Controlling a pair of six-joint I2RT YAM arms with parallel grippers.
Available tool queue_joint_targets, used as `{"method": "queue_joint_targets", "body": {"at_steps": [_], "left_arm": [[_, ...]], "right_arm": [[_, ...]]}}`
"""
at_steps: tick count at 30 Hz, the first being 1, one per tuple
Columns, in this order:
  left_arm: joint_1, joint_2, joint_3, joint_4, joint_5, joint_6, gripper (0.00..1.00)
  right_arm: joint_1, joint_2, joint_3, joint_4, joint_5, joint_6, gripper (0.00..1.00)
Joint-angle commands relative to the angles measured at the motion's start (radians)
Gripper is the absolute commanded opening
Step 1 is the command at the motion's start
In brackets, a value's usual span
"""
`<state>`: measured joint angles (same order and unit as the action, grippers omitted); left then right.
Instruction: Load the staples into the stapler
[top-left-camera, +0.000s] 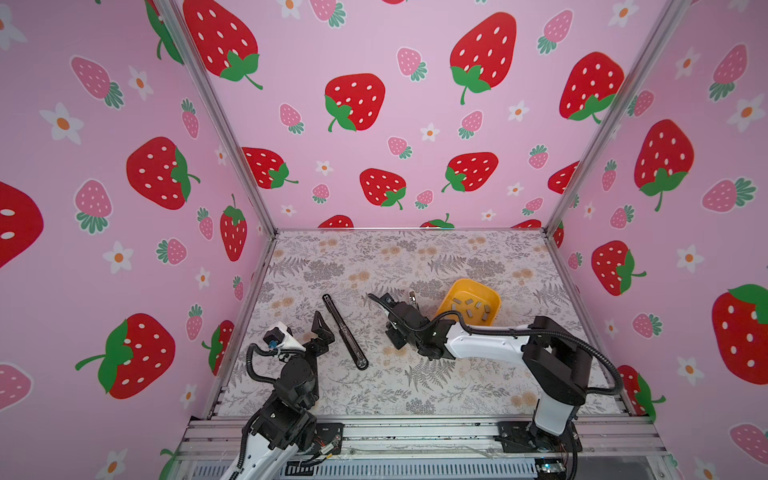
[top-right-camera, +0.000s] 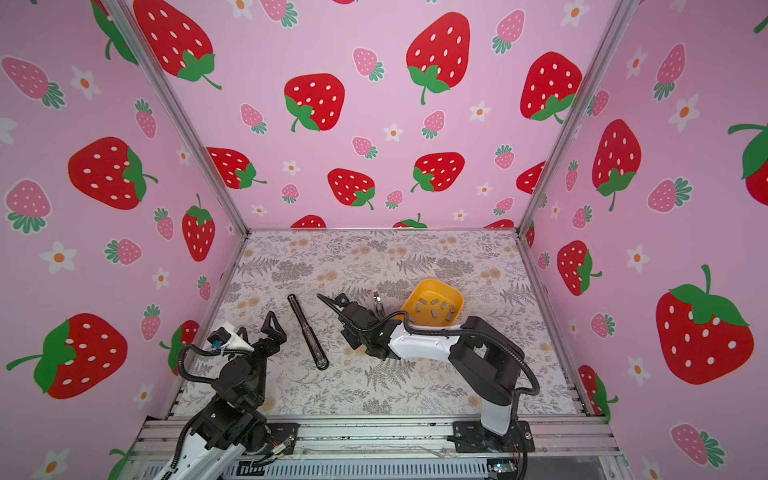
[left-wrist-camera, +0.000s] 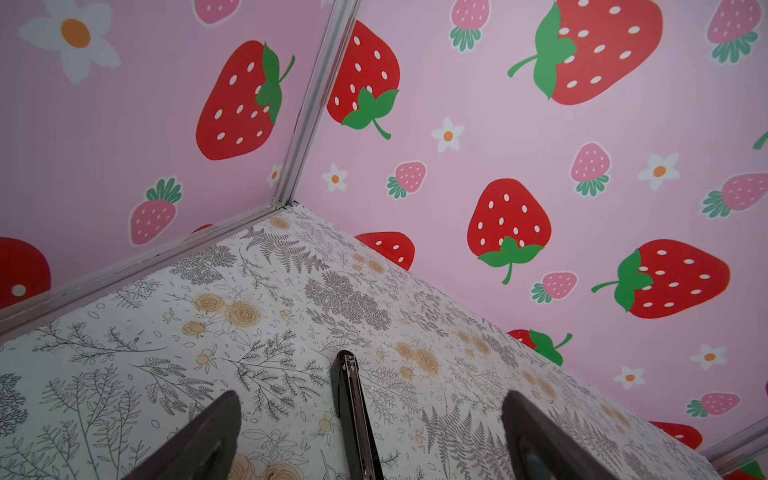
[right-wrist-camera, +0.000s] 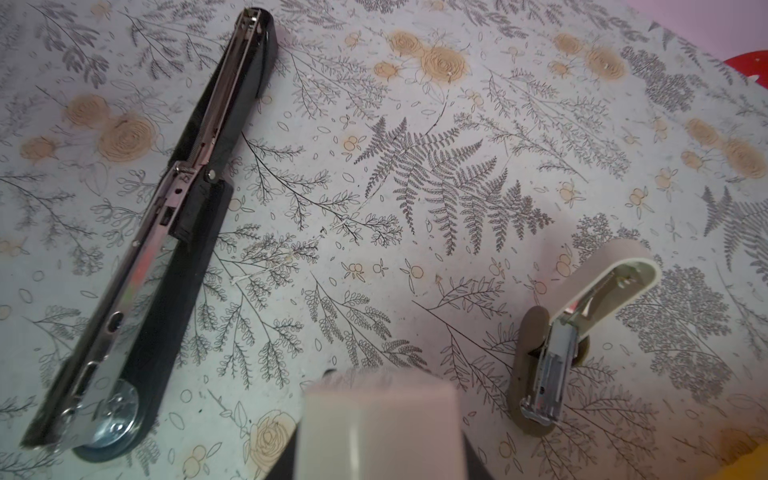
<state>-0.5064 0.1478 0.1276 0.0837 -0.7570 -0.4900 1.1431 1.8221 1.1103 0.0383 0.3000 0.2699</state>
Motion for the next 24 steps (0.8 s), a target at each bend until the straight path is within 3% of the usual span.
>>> {"method": "queue_joint_targets", "body": {"at_steps": [1,8,16,20,24], "left_arm": [[0.006,0.059,0.041,0.069,-0.024,0.011,0.99],[0.016,0.229,0.11,0.074,0.024,0.016,0.99],[0.023,0.297,0.131,0.089,0.054,0.017,0.99],[0.026,0.286,0.13,0.087,0.061,0.014,0.99],[0.026,0.264,0.122,0.081,0.059,0.01,0.99]], "right_arm": [[-0.013,0.041,0.055,-0.054,-0.03,0.032,0.05],[-0.025,0.13,0.124,-0.093,-0.054,0.025,0.05],[-0.025,0.205,0.188,-0.13,-0.073,0.015,0.06],[-0.025,0.22,0.204,-0.138,-0.079,0.017,0.11],[-0.025,0.224,0.207,-0.136,-0.081,0.018,0.24]]}}
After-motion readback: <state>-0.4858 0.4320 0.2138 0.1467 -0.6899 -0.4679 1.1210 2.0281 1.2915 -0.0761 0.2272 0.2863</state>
